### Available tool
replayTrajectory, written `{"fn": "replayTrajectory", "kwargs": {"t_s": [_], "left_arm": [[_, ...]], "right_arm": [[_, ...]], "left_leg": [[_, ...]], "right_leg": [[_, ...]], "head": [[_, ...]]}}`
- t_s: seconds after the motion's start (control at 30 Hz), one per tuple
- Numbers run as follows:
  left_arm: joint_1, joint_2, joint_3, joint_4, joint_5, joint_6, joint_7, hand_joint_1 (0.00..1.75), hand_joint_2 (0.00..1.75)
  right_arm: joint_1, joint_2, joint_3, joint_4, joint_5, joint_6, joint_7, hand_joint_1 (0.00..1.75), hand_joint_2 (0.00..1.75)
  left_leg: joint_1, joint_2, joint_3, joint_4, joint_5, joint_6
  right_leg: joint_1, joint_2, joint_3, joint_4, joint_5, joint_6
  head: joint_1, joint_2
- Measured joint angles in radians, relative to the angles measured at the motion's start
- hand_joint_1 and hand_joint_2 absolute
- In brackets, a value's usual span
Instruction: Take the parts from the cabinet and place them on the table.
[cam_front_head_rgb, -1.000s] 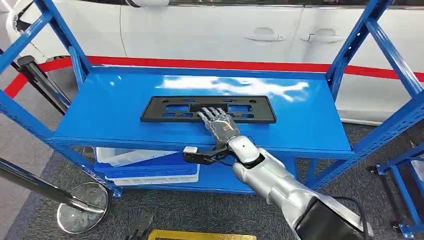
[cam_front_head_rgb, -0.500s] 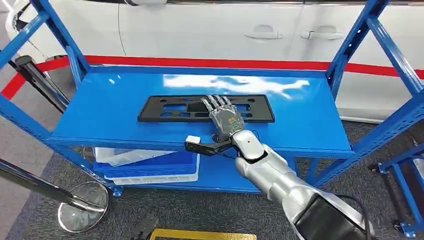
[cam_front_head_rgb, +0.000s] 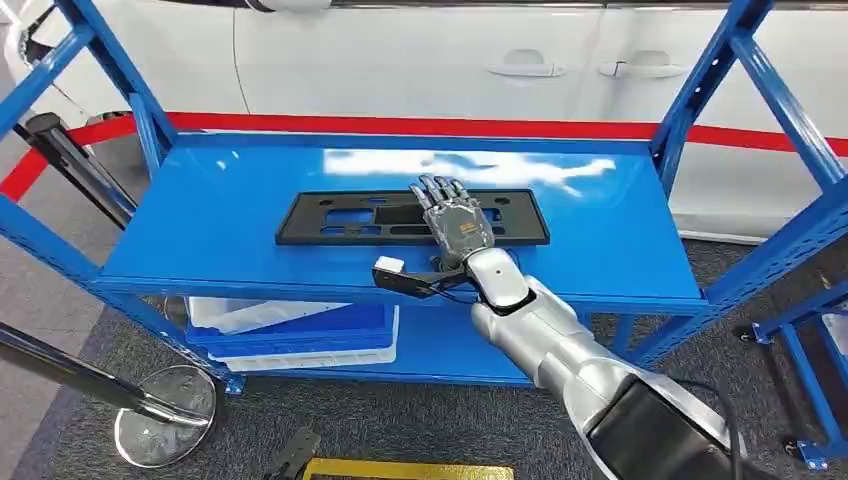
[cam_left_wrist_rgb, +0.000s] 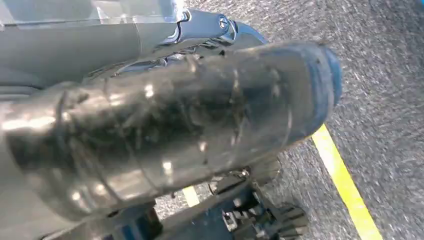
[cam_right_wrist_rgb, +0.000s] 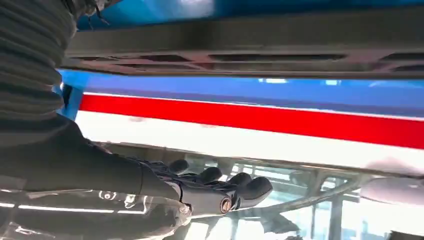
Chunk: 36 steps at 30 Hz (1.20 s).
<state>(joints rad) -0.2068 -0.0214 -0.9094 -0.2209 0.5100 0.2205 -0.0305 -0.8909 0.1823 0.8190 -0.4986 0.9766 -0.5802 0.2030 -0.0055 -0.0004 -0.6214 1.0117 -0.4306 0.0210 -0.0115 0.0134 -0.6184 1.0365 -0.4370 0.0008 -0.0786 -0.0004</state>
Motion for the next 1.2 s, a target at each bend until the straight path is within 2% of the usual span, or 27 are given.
{"fn": "replayTrajectory", "kwargs": {"t_s": [0.03,0.07,0.17,0.2,0.23,0.27,0.33,0.37,0.4,0.47,0.5,0.53,0.6,0.63,0.67,0.7,0.73,0.77,0.83,0.87,0.9,0.93,1.0,1.07,1.1,1.13,1.2], "left_arm": [[0.0,-0.001,-0.001,0.0,0.0,0.0,0.0,0.0,0.0],[-0.002,-0.001,-0.001,0.0,0.0,0.0,0.0,0.0,0.0],[-0.004,-0.002,-0.002,0.0,0.0,0.0,0.0,0.0,0.0],[-0.003,-0.002,-0.002,0.0,-0.001,0.0,0.001,0.0,0.0],[-0.002,-0.002,-0.002,0.0,-0.001,0.0,0.002,0.0,0.0],[-0.002,-0.002,-0.002,0.0,-0.002,0.0,0.002,0.0,0.0],[-0.003,-0.003,-0.002,0.0,-0.006,-0.002,0.002,0.0,0.0],[-0.004,-0.003,-0.002,0.0,-0.006,-0.002,0.002,0.0,0.0],[-0.006,-0.003,-0.002,0.0,-0.006,-0.002,0.002,0.0,0.0],[-0.004,-0.004,-0.002,0.0,-0.006,-0.002,0.002,0.0,0.0],[-0.004,-0.004,-0.002,0.0,-0.006,-0.002,0.002,0.0,0.0],[-0.004,-0.004,-0.002,0.0,-0.006,-0.003,0.001,0.0,0.0],[-0.005,-0.004,-0.002,0.0,-0.007,-0.003,0.0,0.0,0.0],[-0.005,-0.004,-0.002,0.0,-0.007,-0.003,0.0,0.0,0.0],[-0.004,-0.004,-0.002,0.0,-0.007,-0.003,0.0,0.0,0.0],[-0.002,-0.004,-0.002,0.0,-0.008,-0.003,0.0,0.0,0.0],[0.0,-0.005,-0.002,0.0,-0.008,-0.003,0.0,0.0,0.0],[0.0,-0.005,-0.002,0.0,-0.008,-0.003,0.0,0.0,0.0],[-0.001,-0.005,-0.002,0.0,-0.008,-0.003,0.0,0.0,0.0],[-0.001,-0.005,-0.002,0.0,-0.008,-0.003,0.0,0.0,0.0],[-0.002,-0.004,-0.002,0.0,-0.008,-0.003,0.0,0.0,0.0],[-0.003,-0.005,-0.002,0.0,-0.008,-0.003,0.0,0.0,0.0],[0.001,-0.005,-0.002,0.0,-0.008,-0.003,0.0,0.0,0.0],[0.002,-0.006,-0.002,0.0,-0.008,-0.003,-0.001,0.0,0.0],[0.001,-0.006,-0.002,0.0,-0.007,-0.003,-0.002,0.0,0.0],[0.0,-0.006,-0.002,0.0,-0.007,-0.003,-0.002,0.0,0.0],[0.0,-0.007,-0.002,0.0,-0.007,-0.003,-0.003,0.0,0.0]], "right_arm": [[-0.002,-0.003,-0.002,0.002,0.001,0.0,0.001,0.0,1.75],[-0.006,-0.005,-0.004,0.005,0.004,0.002,0.003,0.0,1.75],[-0.013,-0.013,-0.006,0.015,0.024,0.024,0.02,0.0,1.75],[-0.011,-0.015,-0.006,0.019,0.04,0.034,0.03,0.0,1.75],[-0.011,-0.019,-0.006,0.023,0.058,0.041,0.04,0.0,1.75],[-0.013,-0.024,-0.006,0.026,0.079,0.052,0.051,0.0,1.75],[-0.02,-0.029,-0.006,0.03,0.109,0.073,0.068,0.0,1.75],[-0.024,-0.032,-0.006,0.034,0.12,0.084,0.075,0.0,1.75],[-0.027,-0.033,-0.006,0.035,0.127,0.093,0.079,0.0,1.75],[-0.024,-0.038,-0.005,0.042,0.14,0.105,0.087,0.0,1.75],[-0.023,-0.04,-0.005,0.044,0.146,0.108,0.09,0.16,1.75],[-0.024,-0.042,-0.005,0.048,0.16,0.121,0.1,1.68,1.75],[-0.026,-0.043,-0.005,0.051,0.188,0.152,0.117,1.75,1.75],[-0.026,-0.043,-0.004,0.054,0.195,0.175,0.122,1.75,1.75],[-0.024,-0.045,-0.003,0.058,0.198,0.196,0.128,1.75,1.75],[-0.023,-0.047,-0.002,0.061,0.201,0.215,0.132,1.75,1.75],[-0.023,-0.048,-0.002,0.063,0.202,0.232,0.135,1.75,1.75],[-0.024,-0.049,-0.002,0.064,0.202,0.242,0.136,1.75,1.75],[-0.024,-0.051,-0.002,0.067,0.202,0.249,0.139,1.75,1.75],[-0.026,-0.053,-0.002,0.067,0.203,0.249,0.14,1.75,1.75],[-0.031,-0.055,-0.002,0.068,0.203,0.249,0.141,1.75,1.75],[-0.033,-0.057,-0.002,0.069,0.203,0.249,0.141,1.75,1.75],[-0.032,-0.059,-0.002,0.069,0.205,0.249,0.143,1.75,1.75],[-0.032,-0.066,-0.001,0.069,0.206,0.247,0.143,1.75,1.75],[-0.033,-0.068,-0.001,0.069,0.206,0.247,0.143,1.75,1.75],[-0.033,-0.071,-0.001,0.069,0.206,0.246,0.143,1.75,1.75],[-0.023,-0.075,-0.001,0.07,0.206,0.244,0.142,1.75,1.75]], "left_leg": [[0.013,0.004,0.011,-0.015,0.008,0.008],[0.011,0.005,0.015,-0.021,0.009,0.014],[0.009,0.006,0.015,-0.02,0.008,0.022],[0.009,0.006,0.014,-0.018,0.007,0.022],[0.009,0.005,0.014,-0.017,0.006,0.022],[0.009,0.004,0.014,-0.014,0.004,0.02],[0.011,0.002,0.014,-0.003,-0.004,0.012],[0.009,0.001,0.009,0.005,-0.01,0.004],[0.001,0.0,0.001,0.021,-0.014,-0.002],[0.003,0.001,0.0,0.013,-0.01,-0.008],[0.005,0.001,0.001,0.013,-0.01,-0.011],[0.005,0.001,-0.003,0.018,-0.017,-0.016],[0.008,0.001,-0.03,0.088,-0.065,-0.028],[0.01,0.001,-0.069,0.172,-0.105,-0.032],[0.011,0.001,-0.104,0.244,-0.132,-0.034],[0.011,0.001,-0.132,0.296,-0.143,-0.034],[0.011,0.001,-0.14,0.306,-0.132,-0.033],[0.01,0.001,-0.126,0.27,-0.1,-0.029],[0.006,0.0,-0.048,0.105,-0.009,-0.012],[0.002,0.0,-0.018,0.029,0.004,0.0],[-0.003,0.0,0.0,0.023,-0.006,0.002],[-0.007,-0.002,-0.001,0.005,-0.005,0.004],[-0.009,-0.003,-0.002,0.007,-0.005,0.006],[0.003,0.002,0.018,-0.025,0.01,0.013],[0.004,0.001,0.021,-0.03,0.012,0.017],[0.004,0.002,0.021,-0.03,0.012,0.024],[0.004,0.002,0.02,-0.026,0.01,0.026]], "right_leg": [[0.0,-0.002,-0.004,0.007,-0.009,0.005],[0.003,-0.004,-0.014,0.036,-0.031,0.008],[0.001,-0.005,-0.119,0.253,-0.129,0.014],[0.001,-0.005,-0.145,0.299,-0.135,0.016],[-0.001,-0.005,-0.146,0.295,-0.118,0.018],[-0.004,-0.005,-0.122,0.244,-0.08,0.018],[-0.008,-0.006,-0.046,0.085,0.0,0.017],[-0.007,-0.007,-0.02,0.03,-0.004,0.015],[-0.005,-0.004,-0.013,0.016,-0.003,0.008],[0.001,-0.003,-0.018,0.022,-0.003,-0.004],[0.001,-0.003,-0.019,0.02,-0.001,-0.009],[-0.007,-0.003,-0.016,0.015,0.003,-0.016],[-0.008,-0.003,-0.015,0.014,0.002,-0.024],[-0.007,-0.003,-0.015,0.014,0.002,-0.027],[-0.005,-0.003,-0.015,0.015,0.001,-0.028],[-0.004,-0.003,-0.015,0.015,0.001,-0.028],[-0.003,-0.003,-0.014,0.015,0.001,-0.029],[-0.001,-0.001,-0.012,0.015,0.0,-0.03],[0.002,0.001,-0.005,0.014,-0.003,-0.031],[0.001,0.001,-0.004,0.013,-0.003,-0.03],[0.004,0.001,-0.007,0.011,-0.002,-0.026],[0.0,0.002,-0.011,0.01,0.0,-0.021],[-0.001,0.001,-0.007,0.003,0.002,-0.01],[0.001,-0.002,-0.006,0.012,-0.009,0.001],[0.002,-0.003,-0.022,0.047,-0.035,0.006],[0.001,-0.003,-0.054,0.114,-0.071,0.008],[0.0,-0.003,-0.126,0.26,-0.127,0.014]], "head": [[0.002,0.0],[0.004,0.0],[0.007,0.0],[0.008,0.0],[0.008,0.0],[0.008,0.0],[0.008,0.0],[0.008,0.0],[0.007,0.0],[0.006,0.0],[0.007,0.0],[0.007,0.0],[-0.001,0.0],[0.0,0.0],[0.0,0.0],[0.0,0.0],[0.0,0.0],[0.0,0.0],[0.0,0.0],[0.001,0.0],[0.002,0.0],[-0.001,0.0],[0.001,0.0],[0.003,0.0],[0.003,0.0],[0.006,0.0],[0.007,0.0]]}}
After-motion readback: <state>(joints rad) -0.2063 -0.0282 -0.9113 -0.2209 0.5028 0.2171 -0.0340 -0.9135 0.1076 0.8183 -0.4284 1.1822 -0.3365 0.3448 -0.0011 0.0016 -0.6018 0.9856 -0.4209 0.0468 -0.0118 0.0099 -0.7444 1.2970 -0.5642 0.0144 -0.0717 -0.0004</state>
